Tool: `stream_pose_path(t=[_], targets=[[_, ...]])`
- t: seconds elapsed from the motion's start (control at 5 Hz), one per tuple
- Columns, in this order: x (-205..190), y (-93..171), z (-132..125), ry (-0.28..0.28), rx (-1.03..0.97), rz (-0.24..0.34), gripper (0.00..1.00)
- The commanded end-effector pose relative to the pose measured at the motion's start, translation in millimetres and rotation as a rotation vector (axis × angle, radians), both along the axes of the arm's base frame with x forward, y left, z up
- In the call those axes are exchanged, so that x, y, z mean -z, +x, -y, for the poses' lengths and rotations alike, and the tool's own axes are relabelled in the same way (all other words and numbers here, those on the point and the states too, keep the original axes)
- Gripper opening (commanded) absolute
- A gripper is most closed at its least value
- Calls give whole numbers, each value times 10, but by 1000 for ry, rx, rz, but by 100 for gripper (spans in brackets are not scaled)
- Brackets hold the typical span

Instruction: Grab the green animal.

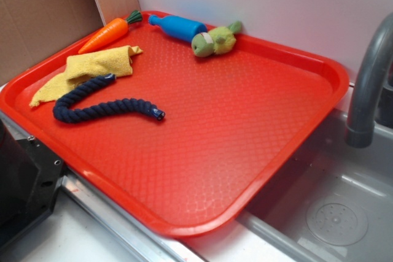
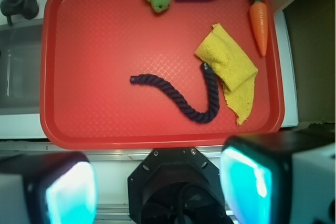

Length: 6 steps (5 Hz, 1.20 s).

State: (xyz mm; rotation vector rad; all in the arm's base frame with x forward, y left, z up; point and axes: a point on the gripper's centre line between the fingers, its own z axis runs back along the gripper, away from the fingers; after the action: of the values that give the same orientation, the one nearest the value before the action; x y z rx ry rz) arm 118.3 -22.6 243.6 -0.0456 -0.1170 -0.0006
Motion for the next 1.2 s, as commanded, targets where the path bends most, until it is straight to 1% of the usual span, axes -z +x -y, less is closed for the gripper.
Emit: stream_pose_path(t=[0.0, 0.2, 0.4, 1.0], targets=[[0, 0, 0, 0, 0, 0, 100], [341, 498, -289, 16, -7, 78, 100], [722, 910, -311, 42, -98, 63, 100], [722, 910, -311, 42, -98, 63, 100]])
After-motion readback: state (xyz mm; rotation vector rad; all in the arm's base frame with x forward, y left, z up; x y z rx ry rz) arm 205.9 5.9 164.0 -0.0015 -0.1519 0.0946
